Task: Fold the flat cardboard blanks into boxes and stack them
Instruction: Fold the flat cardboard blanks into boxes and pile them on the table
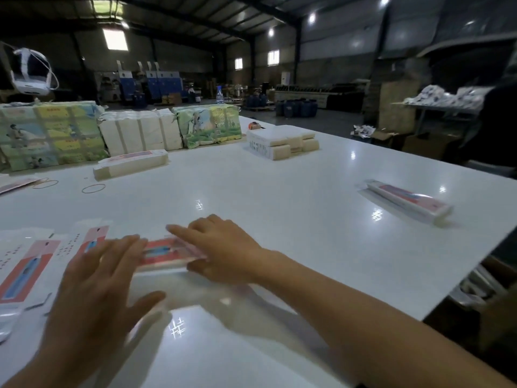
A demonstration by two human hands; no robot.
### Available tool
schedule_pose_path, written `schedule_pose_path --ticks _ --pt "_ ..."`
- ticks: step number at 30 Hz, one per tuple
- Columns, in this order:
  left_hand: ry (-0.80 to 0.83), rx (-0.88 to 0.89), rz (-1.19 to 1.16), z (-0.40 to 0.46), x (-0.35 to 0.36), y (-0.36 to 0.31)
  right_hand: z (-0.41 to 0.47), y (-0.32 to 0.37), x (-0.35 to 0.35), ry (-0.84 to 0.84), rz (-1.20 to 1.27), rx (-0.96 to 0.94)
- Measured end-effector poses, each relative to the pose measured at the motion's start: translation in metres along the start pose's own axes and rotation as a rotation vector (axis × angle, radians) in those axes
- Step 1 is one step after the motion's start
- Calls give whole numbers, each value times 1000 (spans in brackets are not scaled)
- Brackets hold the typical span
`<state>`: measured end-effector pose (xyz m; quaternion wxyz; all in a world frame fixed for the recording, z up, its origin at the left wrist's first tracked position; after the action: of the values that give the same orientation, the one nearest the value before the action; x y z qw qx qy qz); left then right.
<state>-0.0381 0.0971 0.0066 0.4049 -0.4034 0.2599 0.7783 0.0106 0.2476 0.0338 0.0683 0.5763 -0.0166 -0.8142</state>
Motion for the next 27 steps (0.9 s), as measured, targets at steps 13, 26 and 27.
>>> schedule_pose_path --ticks 13,26,27 --pt "65 -130 -298 -6 42 11 -218 -367 -123 -341 -261 1271" --pt "134 -112 -258 1 40 1 -137 -294 -131 -320 -295 1017" --pt "121 -107 -253 3 38 -2 -112 -265 -130 -343 -241 911"
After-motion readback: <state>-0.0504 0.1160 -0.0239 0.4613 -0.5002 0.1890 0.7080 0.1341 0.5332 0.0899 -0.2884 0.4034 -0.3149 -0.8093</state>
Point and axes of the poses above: each hand's wrist, its own z-axis towards the middle knuckle, its own x-axis out of the palm, y = z × x, the point moved 7 cm from there along z, towards the middle knuckle, and after that the axes turned 7 degrees about x, right-handed, at the moved point
